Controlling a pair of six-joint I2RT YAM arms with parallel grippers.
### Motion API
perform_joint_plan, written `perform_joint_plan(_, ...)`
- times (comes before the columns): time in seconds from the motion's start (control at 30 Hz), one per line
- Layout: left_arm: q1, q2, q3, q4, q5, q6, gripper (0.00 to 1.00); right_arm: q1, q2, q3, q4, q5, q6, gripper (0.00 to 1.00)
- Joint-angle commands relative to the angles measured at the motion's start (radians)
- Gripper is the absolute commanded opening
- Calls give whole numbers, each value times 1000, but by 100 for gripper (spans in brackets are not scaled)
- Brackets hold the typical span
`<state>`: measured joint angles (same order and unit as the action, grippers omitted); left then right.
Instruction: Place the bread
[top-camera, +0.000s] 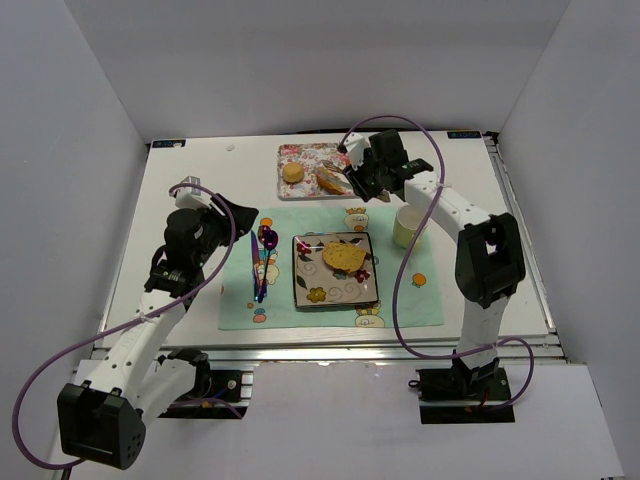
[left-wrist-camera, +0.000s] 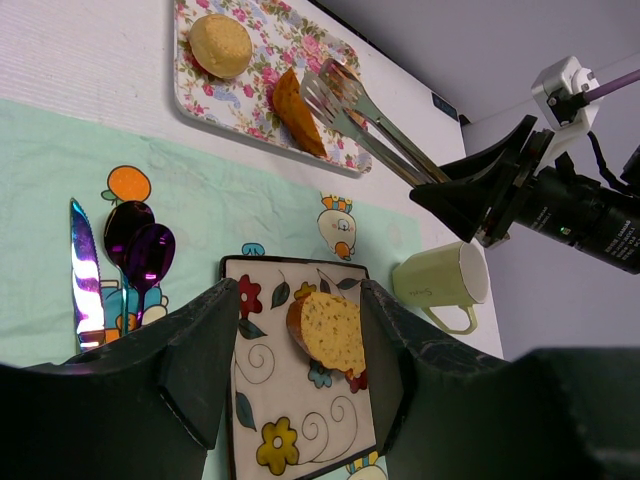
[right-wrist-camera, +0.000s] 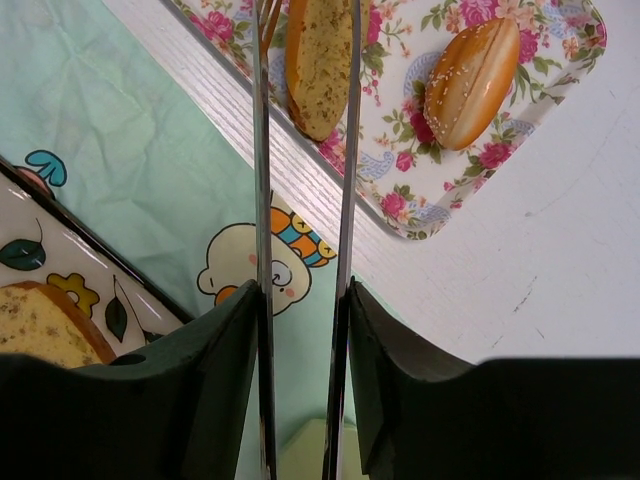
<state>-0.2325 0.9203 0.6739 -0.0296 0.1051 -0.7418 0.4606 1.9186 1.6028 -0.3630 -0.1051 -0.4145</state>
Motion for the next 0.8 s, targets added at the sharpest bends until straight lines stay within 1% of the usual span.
perform_joint_plan(0.0,-1,-3,1,4,-5,1,61,6,5,6,32,19,20,44)
perform_joint_plan(0.13,1,-5,4,-3,-8,2,61,7,25,2,30,31,23,44)
perform_joint_plan(0.33,1,-1,9,-1,-8,5,61,7,49,0,22,41,20,39)
perform_joint_plan(0.4,1,2,15,-4,-8,7,61,9,49,-4,22,39,20,36)
perform_joint_plan(0.5,1,6,19,-3,-7,9,61,7,42,-1,12,25,19,29)
perform_joint_plan(0.53,1,9,21,-3,-7,10,61,7,31,-1,7,15,17,24)
perform_joint_plan(0.63,1,9,23,0,-4,10,61,6,7,2,1,-7,20,16)
perform_joint_plan(0.77,1,6,19,0,-4,9,61,4,-56,5,-7,-60,31,12)
